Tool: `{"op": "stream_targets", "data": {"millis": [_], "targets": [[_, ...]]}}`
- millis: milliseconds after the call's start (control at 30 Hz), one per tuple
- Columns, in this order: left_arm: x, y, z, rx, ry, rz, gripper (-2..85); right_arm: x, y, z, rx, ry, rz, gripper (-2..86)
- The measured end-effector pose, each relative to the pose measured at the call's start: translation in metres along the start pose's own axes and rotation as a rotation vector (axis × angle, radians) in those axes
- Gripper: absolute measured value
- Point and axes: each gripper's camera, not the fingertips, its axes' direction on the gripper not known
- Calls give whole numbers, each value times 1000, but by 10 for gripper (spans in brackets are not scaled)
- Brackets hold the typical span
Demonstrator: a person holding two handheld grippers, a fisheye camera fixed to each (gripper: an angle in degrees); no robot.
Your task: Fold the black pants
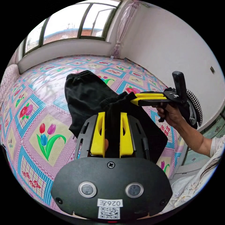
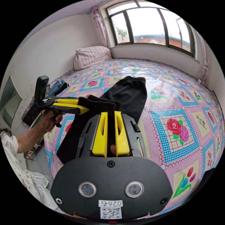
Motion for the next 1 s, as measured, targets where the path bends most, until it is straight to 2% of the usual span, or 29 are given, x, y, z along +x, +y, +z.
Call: {"op": "stream_targets", "data": {"millis": [67,100,200,267,333,433,500,600,733,833,900,967,1000], "targets": [[-26,9,26,-173,-10,-87,106,17,1,30,-137,-5,54,57],[-30,14,24,-172,-17,-108,106,20,8,29,-133,3,73,60],[-37,49,-12,-25,50,-166,73,12,38,-7,38,-1,91,54],[-31,75,-44,137,171,-181,40,2,55,-26,91,-47,72,46],[-21,85,-51,192,257,-168,4,-11,71,-38,119,-92,46,42],[-7,90,-29,107,314,-125,-6,-34,100,-41,94,-139,12,30],[-9,94,-3,-31,252,-137,-8,-41,120,-24,3,-17,-6,9],[-32,107,-11,3,350,-239,-9,-28,128,-24,-31,0,29,-6],[-25,139,-89,238,335,-232,-10,-31,140,-81,121,55,52,-10],[-4,177,-169,509,346,-187,-10,-59,176,-161,395,60,17,-5],[17,202,-218,697,351,-119,-10,-85,215,-227,667,58,-24,14],[49,234,-269,964,363,0,-10,-102,239,-265,841,49,-39,30],[56,241,-279,1031,383,32,-10,-109,249,-286,920,15,-60,19]]}}
